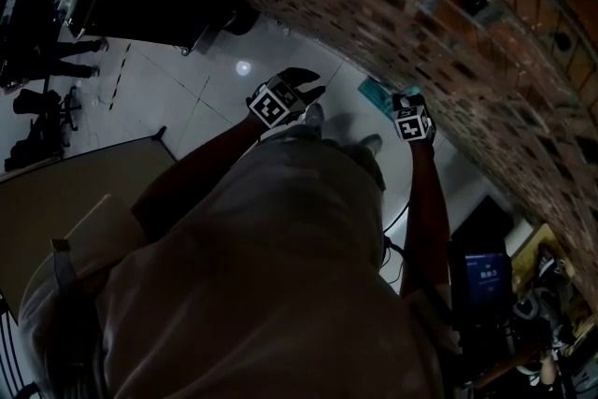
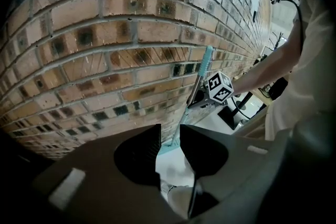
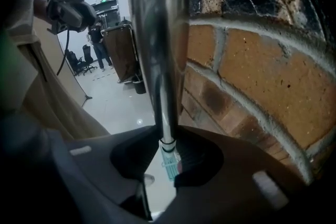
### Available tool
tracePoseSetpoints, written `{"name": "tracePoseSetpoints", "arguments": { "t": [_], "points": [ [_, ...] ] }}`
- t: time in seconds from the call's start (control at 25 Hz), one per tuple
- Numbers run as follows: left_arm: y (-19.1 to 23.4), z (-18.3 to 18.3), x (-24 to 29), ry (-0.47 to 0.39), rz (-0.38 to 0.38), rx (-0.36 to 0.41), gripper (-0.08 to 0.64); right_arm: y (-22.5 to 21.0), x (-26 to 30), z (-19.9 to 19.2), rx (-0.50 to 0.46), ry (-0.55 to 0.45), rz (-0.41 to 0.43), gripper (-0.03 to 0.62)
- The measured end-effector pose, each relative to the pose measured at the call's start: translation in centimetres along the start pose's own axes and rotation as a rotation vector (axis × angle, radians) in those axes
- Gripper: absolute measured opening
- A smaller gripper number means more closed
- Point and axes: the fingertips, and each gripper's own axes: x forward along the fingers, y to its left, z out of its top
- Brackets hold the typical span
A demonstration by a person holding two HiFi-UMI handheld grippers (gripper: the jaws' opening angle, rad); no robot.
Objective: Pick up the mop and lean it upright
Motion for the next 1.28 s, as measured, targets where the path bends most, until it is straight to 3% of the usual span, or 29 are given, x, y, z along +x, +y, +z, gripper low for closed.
{"name": "tracePoseSetpoints", "arguments": {
  "t": [0.44, 0.64, 1.0, 1.12, 1.28],
  "points": [
    [-0.2, -0.5, -0.1, 0.009, 0.005, -0.013, 0.132, 0.5, 0.4, 1.3, -0.095, -0.011, 0.033, 0.103],
    [-0.1, -0.4, 0.0, 0.009, 0.006, -0.011, 0.132, -0.1, 0.3, 1.0, -0.058, -0.001, 0.015, 0.103],
    [-0.1, -0.4, 0.1, 0.015, 0.007, -0.005, 0.132, -3.3, 0.5, 0.3, 0.191, 0.028, -0.087, 0.107],
    [-0.2, -0.5, -0.1, 0.014, 0.008, -0.004, 0.132, -4.2, 0.5, -0.1, 0.287, 0.045, -0.121, 0.169],
    [-0.4, -0.7, -0.2, 0.016, 0.003, -0.007, 0.132, -4.5, 0.1, -0.1, 0.310, 0.049, -0.154, 0.191]
  ]
}}
